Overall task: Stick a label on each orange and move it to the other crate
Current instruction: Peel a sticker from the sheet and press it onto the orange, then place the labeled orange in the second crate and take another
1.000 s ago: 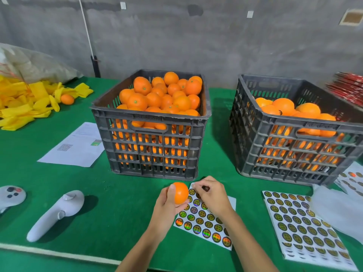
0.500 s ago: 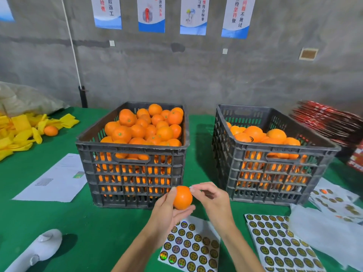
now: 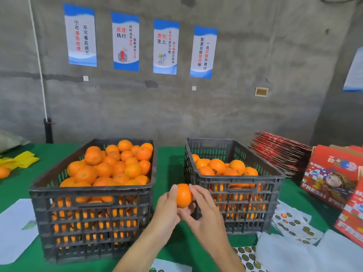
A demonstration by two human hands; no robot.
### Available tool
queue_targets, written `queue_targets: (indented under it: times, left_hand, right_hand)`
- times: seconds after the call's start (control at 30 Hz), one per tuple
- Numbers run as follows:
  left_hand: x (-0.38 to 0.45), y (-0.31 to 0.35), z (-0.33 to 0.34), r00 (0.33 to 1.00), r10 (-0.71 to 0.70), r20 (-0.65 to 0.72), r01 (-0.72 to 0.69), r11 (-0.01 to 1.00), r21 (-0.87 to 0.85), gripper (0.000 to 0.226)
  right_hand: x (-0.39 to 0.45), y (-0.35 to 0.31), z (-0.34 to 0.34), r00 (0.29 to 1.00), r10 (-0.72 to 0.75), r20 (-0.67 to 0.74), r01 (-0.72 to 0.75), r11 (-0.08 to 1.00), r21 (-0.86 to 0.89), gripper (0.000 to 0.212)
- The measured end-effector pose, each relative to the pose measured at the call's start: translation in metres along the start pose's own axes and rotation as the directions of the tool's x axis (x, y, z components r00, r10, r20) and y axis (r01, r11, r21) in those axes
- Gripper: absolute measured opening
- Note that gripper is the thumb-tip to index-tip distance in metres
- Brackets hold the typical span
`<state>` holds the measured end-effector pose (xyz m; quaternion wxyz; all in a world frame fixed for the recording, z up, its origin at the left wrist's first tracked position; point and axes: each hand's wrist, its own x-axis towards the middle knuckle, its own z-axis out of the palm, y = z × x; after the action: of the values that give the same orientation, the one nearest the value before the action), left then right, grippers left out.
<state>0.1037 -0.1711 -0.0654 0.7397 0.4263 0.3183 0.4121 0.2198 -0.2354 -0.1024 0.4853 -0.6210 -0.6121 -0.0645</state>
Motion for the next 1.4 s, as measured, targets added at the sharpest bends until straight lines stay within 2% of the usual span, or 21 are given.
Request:
queue_targets:
  times: [0.07,0.13,0.23,0.37,0.53,0.6,0.67,0.77,0.83,0.9,1.0,1.07,1.17,1.23,1.3,1.4]
  left_hand:
    - [0.012,0.010,0.017,1.000,0.014,0.023,-0.017,0.991,0.136,0.041]
    - [0.020,0.023,0.031,0.995,-0.012,0.100,-0.008,0.980,0.198,0.040]
    - [0.031,0.042,0.038,0.976,0.043,0.215,-0.097,0.963,0.249,0.031]
    - [0.046,0.065,0.020,0.952,0.211,0.222,-0.281,0.892,0.355,0.015]
    - [0.056,0.092,-0.034,0.928,0.338,0.155,-0.371,0.827,0.423,0.019]
    - [0.058,0.101,-0.061,0.886,0.445,0.127,-0.435,0.708,0.556,0.015]
    - [0.061,0.110,-0.089,0.843,0.524,0.122,-0.416,0.491,0.765,0.014]
    - [0.066,0.124,-0.127,0.856,0.509,0.088,-0.222,0.209,0.952,0.041]
    - [0.067,0.134,-0.147,0.892,0.452,0.013,-0.079,0.128,0.989,0.057]
    - [0.069,0.143,-0.164,0.918,0.392,-0.057,0.015,0.109,0.994,0.064]
    - [0.069,0.160,-0.180,0.968,0.221,-0.120,0.089,0.145,0.985,0.062]
    - [0.068,0.169,-0.181,0.992,0.073,-0.107,0.100,0.088,0.991,0.071]
    - [0.067,0.171,-0.178,0.989,-0.107,-0.104,0.107,0.019,0.994,0.088]
    - [0.072,0.169,-0.181,0.985,-0.136,-0.109,0.113,0.022,0.993,0.087]
    - [0.074,0.168,-0.182,0.990,-0.106,-0.092,0.100,0.073,0.992,0.074]
    - [0.073,0.162,-0.187,0.999,-0.016,0.048,-0.042,0.255,0.966,0.066]
  right_hand:
    - [0.015,0.001,-0.005,0.993,-0.027,-0.115,0.010,0.990,-0.140,0.067]
    - [0.038,0.005,-0.014,0.981,-0.037,-0.191,-0.010,0.971,-0.238,0.066]
    - [0.075,0.020,-0.028,0.987,0.004,-0.163,-0.054,0.950,-0.308,0.066]
    - [0.120,0.049,-0.040,0.989,0.087,-0.117,-0.120,0.941,-0.315,0.064]
    - [0.146,0.068,-0.035,0.958,0.231,-0.168,-0.275,0.908,-0.316,0.047]
    - [0.144,0.068,-0.026,0.961,0.211,-0.181,-0.255,0.927,-0.276,0.045]
    - [0.138,0.063,-0.014,0.978,0.120,-0.169,-0.158,0.959,-0.234,0.040]
    - [0.131,0.047,0.014,0.991,-0.028,-0.133,0.008,0.989,-0.149,0.031]
    - [0.127,0.033,0.035,0.991,-0.079,-0.105,0.068,0.993,-0.099,0.028]
    - [0.122,0.019,0.053,0.991,-0.110,-0.075,0.106,0.993,-0.053,0.028]
    - [0.117,0.005,0.073,0.991,-0.125,-0.054,0.126,0.992,0.007,0.027]
    - [0.112,-0.002,0.083,0.992,-0.116,-0.046,0.119,0.992,0.048,0.026]
    - [0.108,-0.010,0.088,0.994,-0.096,-0.043,0.099,0.992,0.077,0.025]
    - [0.103,-0.012,0.089,0.995,-0.088,-0.051,0.092,0.992,0.086,0.024]
    - [0.099,-0.011,0.087,0.995,-0.081,-0.050,0.085,0.992,0.088,0.023]
    - [0.094,-0.008,0.082,0.995,-0.076,-0.064,0.081,0.992,0.093,0.022]
